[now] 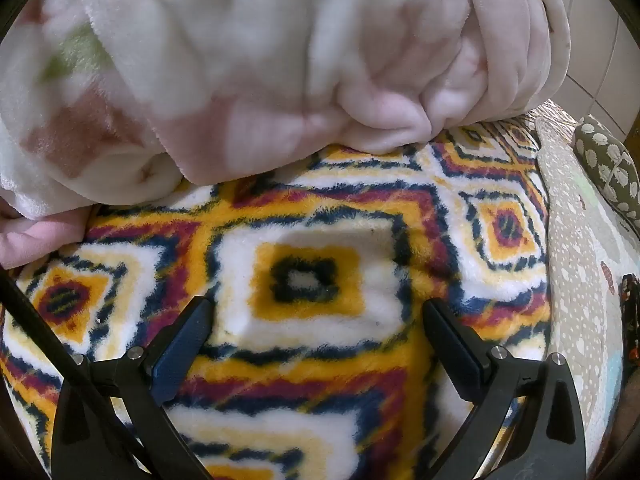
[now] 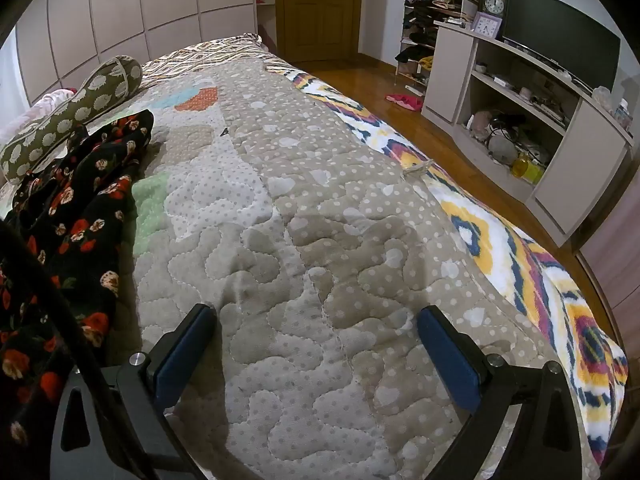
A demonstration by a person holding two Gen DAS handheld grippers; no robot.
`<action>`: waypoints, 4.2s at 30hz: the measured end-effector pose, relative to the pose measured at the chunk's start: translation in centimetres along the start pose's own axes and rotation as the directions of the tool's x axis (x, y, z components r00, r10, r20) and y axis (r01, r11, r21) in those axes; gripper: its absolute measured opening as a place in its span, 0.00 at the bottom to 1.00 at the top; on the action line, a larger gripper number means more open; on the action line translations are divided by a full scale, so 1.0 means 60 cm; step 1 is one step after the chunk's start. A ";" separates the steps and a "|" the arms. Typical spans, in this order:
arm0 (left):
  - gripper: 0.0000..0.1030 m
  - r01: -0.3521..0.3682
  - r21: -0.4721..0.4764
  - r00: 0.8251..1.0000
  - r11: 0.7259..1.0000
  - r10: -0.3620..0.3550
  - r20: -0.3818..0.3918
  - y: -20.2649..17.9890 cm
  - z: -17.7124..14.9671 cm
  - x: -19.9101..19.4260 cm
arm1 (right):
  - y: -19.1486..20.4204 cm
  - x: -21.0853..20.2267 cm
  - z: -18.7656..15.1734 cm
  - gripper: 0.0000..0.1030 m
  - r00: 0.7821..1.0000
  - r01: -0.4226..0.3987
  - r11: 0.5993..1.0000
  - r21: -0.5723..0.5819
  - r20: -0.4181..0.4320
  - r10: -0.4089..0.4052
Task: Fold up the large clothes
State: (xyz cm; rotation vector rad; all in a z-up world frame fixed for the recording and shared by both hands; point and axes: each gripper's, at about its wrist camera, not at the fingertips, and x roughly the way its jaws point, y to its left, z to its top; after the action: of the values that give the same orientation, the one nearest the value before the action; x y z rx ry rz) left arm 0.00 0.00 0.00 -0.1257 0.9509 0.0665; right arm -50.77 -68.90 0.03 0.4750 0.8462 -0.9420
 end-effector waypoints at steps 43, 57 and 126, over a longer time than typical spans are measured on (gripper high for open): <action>0.99 -0.039 -0.004 0.999 0.999 0.039 -0.012 -0.001 0.002 -0.022 | 0.000 0.000 0.000 1.00 1.000 0.000 1.000 0.000 0.000 0.000; 0.99 -0.305 -0.072 0.906 0.950 0.313 0.285 0.144 -0.126 -0.297 | -0.002 -0.002 0.001 1.00 1.000 -0.001 1.000 0.001 0.000 0.001; 1.00 0.304 0.469 0.953 0.829 -0.255 -0.166 -0.438 -0.314 -0.196 | -0.118 -0.365 -0.340 0.05 0.973 -0.175 0.974 -0.142 -0.175 0.149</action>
State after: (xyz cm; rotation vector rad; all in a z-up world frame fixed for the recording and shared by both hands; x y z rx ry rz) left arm -19.10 -28.61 0.79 0.2067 1.0109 -0.4594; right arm -72.20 -47.53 5.42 0.4815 1.0061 -0.6862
